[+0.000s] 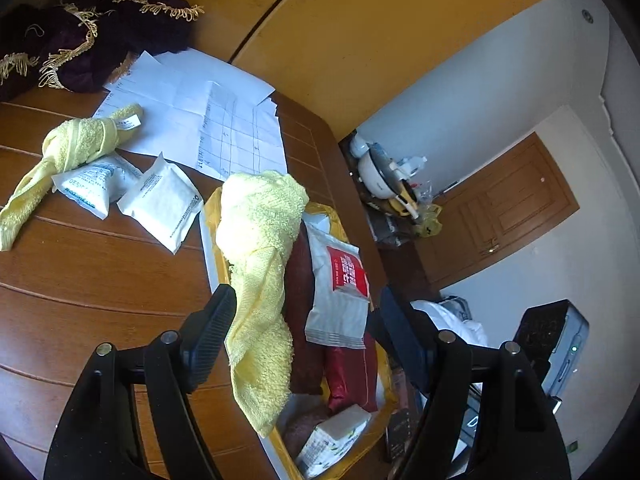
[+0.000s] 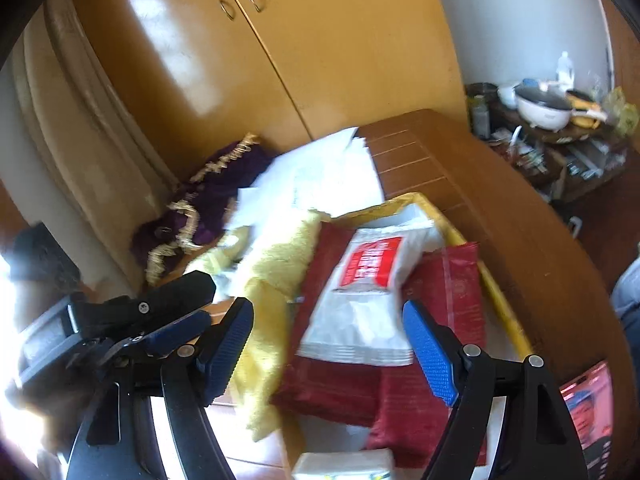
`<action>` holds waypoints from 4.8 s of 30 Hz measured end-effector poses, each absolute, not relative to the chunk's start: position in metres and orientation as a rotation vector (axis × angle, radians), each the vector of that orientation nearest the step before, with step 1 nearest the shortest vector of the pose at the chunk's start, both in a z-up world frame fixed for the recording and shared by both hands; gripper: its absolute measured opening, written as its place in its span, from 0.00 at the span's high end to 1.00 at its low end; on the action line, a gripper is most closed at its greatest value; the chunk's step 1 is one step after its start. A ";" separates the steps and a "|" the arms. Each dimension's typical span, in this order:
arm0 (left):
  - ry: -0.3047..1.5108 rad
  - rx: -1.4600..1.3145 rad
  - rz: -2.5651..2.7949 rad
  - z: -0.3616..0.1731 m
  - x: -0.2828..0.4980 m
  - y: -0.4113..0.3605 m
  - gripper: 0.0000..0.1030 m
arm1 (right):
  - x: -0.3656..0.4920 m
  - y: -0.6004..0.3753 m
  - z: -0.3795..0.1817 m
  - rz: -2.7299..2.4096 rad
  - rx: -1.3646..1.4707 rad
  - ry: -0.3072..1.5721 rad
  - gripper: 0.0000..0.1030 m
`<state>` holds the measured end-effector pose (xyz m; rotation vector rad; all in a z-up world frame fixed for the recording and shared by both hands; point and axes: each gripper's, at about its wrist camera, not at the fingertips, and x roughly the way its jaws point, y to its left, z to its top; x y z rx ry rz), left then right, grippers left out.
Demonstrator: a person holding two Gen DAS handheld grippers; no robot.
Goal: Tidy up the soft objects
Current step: 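Open the right tool to drop the wipes while the left tool releases the towel, then reach the left tool to the blue cloth and grasp it, then hold the blue cloth in the left tool while the right tool reaches toward the knotted yellow towel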
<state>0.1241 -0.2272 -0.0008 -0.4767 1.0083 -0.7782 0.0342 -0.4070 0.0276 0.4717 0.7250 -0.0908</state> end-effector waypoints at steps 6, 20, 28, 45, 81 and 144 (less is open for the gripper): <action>0.955 -0.488 -0.702 0.001 0.126 -0.187 0.28 | 0.034 -0.388 0.034 -0.023 0.482 0.698 0.23; 0.873 -0.535 -0.415 -0.025 0.135 -0.078 0.28 | 0.073 -0.293 0.032 0.261 0.419 0.774 0.32; 0.824 -0.488 -0.248 -0.038 0.147 -0.038 0.28 | 0.109 -0.242 0.004 0.301 0.361 0.856 0.32; 0.867 -0.563 -0.208 -0.057 0.153 -0.019 0.28 | 0.127 -0.225 -0.036 0.292 0.330 0.980 0.32; 0.889 -0.551 -0.200 -0.061 0.154 -0.022 0.28 | 0.129 -0.238 -0.039 0.252 0.393 0.980 0.32; 0.914 -0.544 -0.168 -0.075 0.149 -0.018 0.77 | 0.127 -0.242 -0.041 0.252 0.418 0.974 0.32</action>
